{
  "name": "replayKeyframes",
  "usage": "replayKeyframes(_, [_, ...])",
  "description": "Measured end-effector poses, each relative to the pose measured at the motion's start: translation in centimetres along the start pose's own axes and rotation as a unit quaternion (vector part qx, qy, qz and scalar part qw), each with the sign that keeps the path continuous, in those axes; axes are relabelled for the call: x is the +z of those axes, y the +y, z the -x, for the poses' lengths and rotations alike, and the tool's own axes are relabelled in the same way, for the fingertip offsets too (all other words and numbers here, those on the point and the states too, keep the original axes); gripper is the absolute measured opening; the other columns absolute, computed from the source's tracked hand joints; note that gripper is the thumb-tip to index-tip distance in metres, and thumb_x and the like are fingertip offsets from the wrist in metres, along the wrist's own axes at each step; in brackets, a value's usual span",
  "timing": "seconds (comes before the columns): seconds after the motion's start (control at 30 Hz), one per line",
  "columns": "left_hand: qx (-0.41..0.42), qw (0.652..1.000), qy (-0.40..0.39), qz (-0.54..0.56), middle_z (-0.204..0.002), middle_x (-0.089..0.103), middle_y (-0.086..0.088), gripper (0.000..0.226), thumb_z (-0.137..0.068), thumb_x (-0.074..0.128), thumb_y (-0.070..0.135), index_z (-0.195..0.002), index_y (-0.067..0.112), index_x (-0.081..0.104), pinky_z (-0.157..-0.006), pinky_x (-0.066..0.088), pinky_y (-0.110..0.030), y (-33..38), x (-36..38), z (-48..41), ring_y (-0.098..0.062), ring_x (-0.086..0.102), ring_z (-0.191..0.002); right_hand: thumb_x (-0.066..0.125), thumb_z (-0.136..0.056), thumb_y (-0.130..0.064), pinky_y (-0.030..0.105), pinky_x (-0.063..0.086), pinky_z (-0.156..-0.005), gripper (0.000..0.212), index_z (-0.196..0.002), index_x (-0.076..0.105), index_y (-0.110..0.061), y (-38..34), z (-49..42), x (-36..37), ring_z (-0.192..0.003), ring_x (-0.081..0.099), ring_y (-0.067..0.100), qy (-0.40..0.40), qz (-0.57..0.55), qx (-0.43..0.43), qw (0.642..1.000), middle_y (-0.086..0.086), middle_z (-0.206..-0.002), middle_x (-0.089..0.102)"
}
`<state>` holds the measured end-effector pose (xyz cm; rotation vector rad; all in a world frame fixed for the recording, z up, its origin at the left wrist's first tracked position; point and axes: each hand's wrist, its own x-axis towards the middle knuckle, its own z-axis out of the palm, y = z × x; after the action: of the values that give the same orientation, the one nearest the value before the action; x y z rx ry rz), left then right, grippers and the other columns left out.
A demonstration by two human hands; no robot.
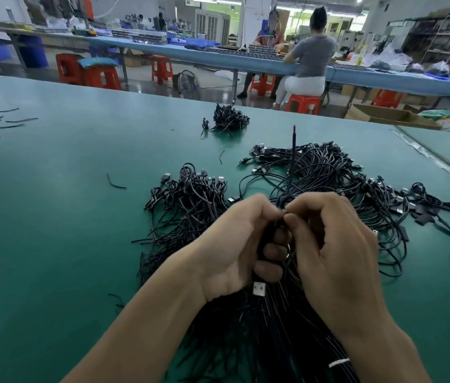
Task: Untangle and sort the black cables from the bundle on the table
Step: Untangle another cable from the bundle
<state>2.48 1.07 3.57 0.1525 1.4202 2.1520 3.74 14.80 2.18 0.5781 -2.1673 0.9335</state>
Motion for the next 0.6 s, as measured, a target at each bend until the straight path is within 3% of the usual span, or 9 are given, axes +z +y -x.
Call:
replayKeyframes(0.07, [0.022, 0.999, 0.035, 0.020, -0.068, 0.040, 0.003, 0.019, -0.101, 0.040, 0.031, -0.089, 0.018, 0.049, -0.041, 0.027, -0.017, -0.3, 0.2, -0.3, -0.007, 0.035, -0.053, 0.064, -0.091, 0.000, 0.003, 0.041, -0.068, 0.032, -0.091, 0.056, -0.031, -0.5, 0.1, 0.4, -0.076, 0.062, 0.001, 0.010, -0.082, 0.095, 0.992, -0.015, -0.077, 0.063])
replayKeyframes(0.13, [0.081, 0.993, 0.084, 0.011, -0.068, 0.045, 0.001, 0.023, -0.105, 0.044, 0.027, -0.086, 0.019, 0.054, -0.046, 0.034, -0.020, -0.9, 0.2, -0.7, -0.008, 0.042, -0.054, 0.064, -0.090, -0.001, 0.004, 0.044, -0.061, 0.029, -0.090, 0.057, -0.029, -0.6, 0.1, 0.7, -0.070, 0.063, -0.004, 0.018, -0.152, 0.157, 0.976, -0.014, -0.082, 0.067])
replayKeyframes(0.23, [0.182, 0.971, 0.109, -0.110, -0.069, 0.057, 0.005, 0.020, -0.103, 0.052, 0.017, -0.086, 0.020, 0.061, -0.059, 0.047, -0.024, -1.5, -0.3, -1.0, -0.008, 0.053, -0.061, 0.067, -0.090, -0.003, 0.014, 0.049, -0.065, 0.021, -0.089, 0.058, -0.022, -0.2, -0.2, 0.7, -0.069, 0.062, 0.003, 0.047, -0.234, 0.255, 0.937, -0.005, -0.079, 0.066])
replayKeyframes(0.3, [0.242, 0.937, 0.125, -0.221, -0.079, 0.065, 0.012, 0.009, -0.099, 0.059, 0.014, -0.097, 0.019, 0.066, -0.072, 0.050, -0.020, -1.7, -0.9, -1.3, -0.003, 0.059, -0.073, 0.066, -0.091, -0.002, 0.016, 0.048, -0.059, 0.021, -0.084, 0.056, -0.018, 0.0, -0.4, 0.6, -0.062, 0.057, 0.005, 0.062, -0.309, 0.325, 0.892, -0.007, -0.070, 0.063])
replayKeyframes(0.37, [0.303, 0.871, 0.170, -0.348, -0.091, 0.062, 0.013, 0.012, -0.096, 0.065, 0.015, -0.106, 0.020, 0.070, -0.078, 0.043, -0.014, -1.9, -1.5, -1.5, 0.002, 0.056, -0.082, 0.063, -0.091, 0.000, 0.017, 0.043, -0.050, 0.025, -0.079, 0.052, -0.018, 0.1, -0.5, 0.6, -0.054, 0.048, 0.005, 0.062, -0.386, 0.392, 0.833, -0.008, -0.060, 0.055])
replayKeyframes(0.47, [0.384, 0.781, 0.190, -0.455, -0.082, 0.054, 0.008, 0.016, -0.094, 0.067, 0.013, -0.107, 0.021, 0.072, -0.068, 0.036, -0.012, -2.1, -1.7, -1.5, -0.003, 0.050, -0.075, 0.057, -0.092, 0.004, 0.019, 0.041, -0.043, 0.022, -0.083, 0.049, -0.015, 0.4, -0.6, 0.5, -0.050, 0.046, 0.008, 0.041, -0.501, 0.477, 0.721, -0.001, -0.064, 0.053])
replayKeyframes(0.53, [0.398, 0.774, 0.168, -0.462, -0.079, 0.062, 0.005, 0.016, -0.096, 0.064, 0.010, -0.108, 0.019, 0.071, -0.066, 0.044, -0.021, -2.3, -1.8, -1.5, -0.009, 0.055, -0.071, 0.055, -0.092, 0.003, 0.019, 0.040, -0.040, 0.019, -0.095, 0.049, -0.014, 0.7, -0.6, 0.5, -0.048, 0.047, 0.007, 0.023, -0.551, 0.508, 0.661, 0.002, -0.065, 0.054])
replayKeyframes(0.6, [0.377, 0.807, 0.164, -0.425, -0.080, 0.069, 0.002, 0.023, -0.094, 0.056, 0.009, -0.106, 0.017, 0.072, -0.069, 0.052, -0.035, -2.5, -1.6, -1.3, -0.016, 0.062, -0.072, 0.057, -0.090, 0.003, 0.019, 0.039, -0.038, 0.020, -0.094, 0.049, -0.015, 0.9, -0.8, 0.5, -0.046, 0.048, 0.008, 0.026, -0.564, 0.511, 0.649, 0.002, -0.063, 0.056])
